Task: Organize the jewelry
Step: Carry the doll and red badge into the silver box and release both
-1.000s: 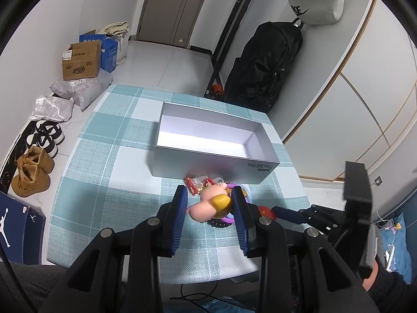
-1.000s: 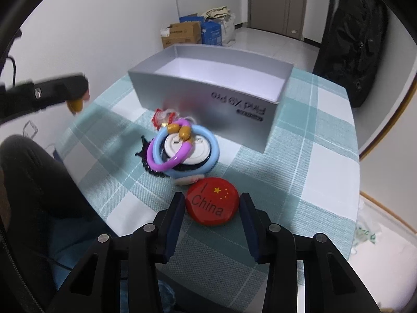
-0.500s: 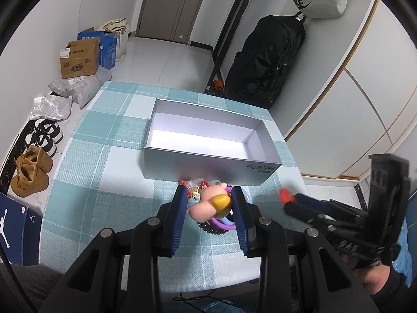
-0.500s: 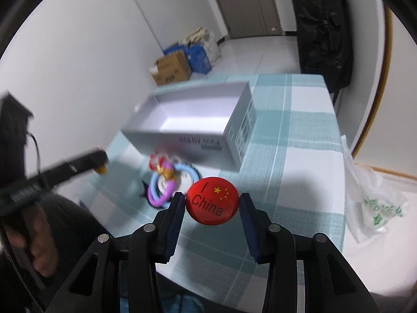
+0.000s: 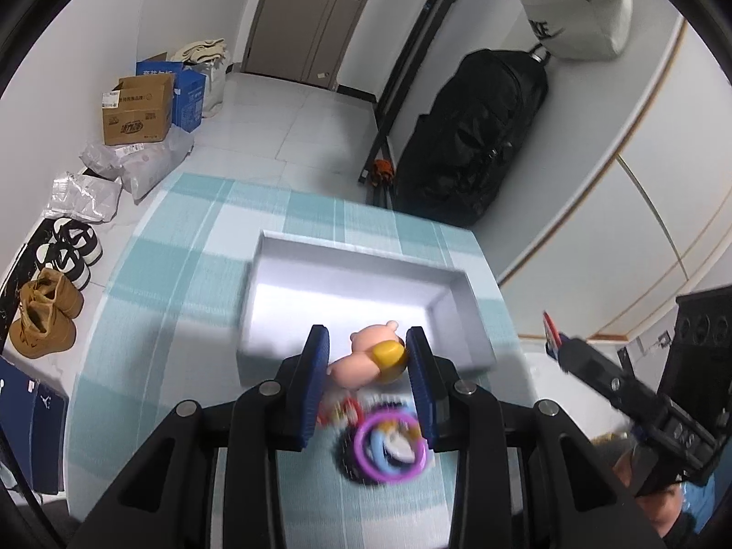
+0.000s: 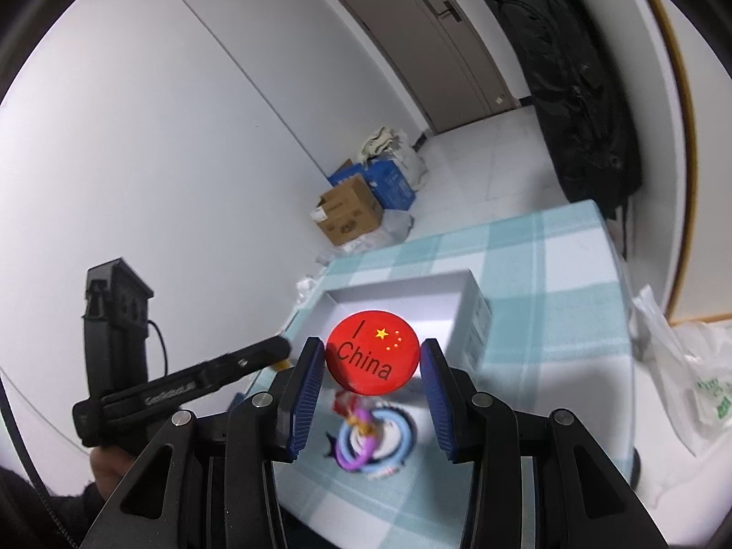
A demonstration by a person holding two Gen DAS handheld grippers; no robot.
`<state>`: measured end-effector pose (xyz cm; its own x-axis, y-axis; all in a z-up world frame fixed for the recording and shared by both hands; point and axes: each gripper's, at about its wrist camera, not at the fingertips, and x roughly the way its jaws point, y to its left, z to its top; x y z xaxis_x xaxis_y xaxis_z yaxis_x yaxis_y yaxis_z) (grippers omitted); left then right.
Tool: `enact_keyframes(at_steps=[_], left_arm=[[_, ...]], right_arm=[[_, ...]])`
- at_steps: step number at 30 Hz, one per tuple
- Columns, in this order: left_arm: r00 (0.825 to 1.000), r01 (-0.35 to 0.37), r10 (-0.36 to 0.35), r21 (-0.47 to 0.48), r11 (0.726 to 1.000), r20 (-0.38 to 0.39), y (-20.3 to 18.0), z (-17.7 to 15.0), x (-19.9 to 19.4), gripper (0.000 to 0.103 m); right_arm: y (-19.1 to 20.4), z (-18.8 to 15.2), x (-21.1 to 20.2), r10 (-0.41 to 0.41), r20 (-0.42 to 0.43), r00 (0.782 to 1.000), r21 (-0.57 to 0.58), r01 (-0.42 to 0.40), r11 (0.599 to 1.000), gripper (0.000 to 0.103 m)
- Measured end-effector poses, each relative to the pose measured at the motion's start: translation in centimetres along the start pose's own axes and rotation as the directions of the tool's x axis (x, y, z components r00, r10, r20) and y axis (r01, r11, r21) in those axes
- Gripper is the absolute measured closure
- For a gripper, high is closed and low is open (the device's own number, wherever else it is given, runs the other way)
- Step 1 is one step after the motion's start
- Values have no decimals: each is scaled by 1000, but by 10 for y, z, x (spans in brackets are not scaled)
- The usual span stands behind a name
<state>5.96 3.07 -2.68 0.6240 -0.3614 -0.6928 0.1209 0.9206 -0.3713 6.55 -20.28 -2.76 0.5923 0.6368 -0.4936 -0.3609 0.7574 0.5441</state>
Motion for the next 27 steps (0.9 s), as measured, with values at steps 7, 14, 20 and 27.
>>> enact_keyframes(at_steps=[7,14,20,27], left_arm=[[999,-16,16,10,1000,-50,9,19,22,74],[995,-19,25,53,998,-100,12,37,53,74],[988,2,2,30,1000,-152,20,37,71,74],[985,6,-4,13,1000,-175,23,37,79,74]], right_arm=[[5,22,27,15,-61,998,-28,-17,999,61],[-1,38,64,4,-125,992,-36,-9,999,61],[-9,49,94,-9,-166,986,-52,0,999,61],[-20,45,105,-13,-208,978,-6,12,1000,61]])
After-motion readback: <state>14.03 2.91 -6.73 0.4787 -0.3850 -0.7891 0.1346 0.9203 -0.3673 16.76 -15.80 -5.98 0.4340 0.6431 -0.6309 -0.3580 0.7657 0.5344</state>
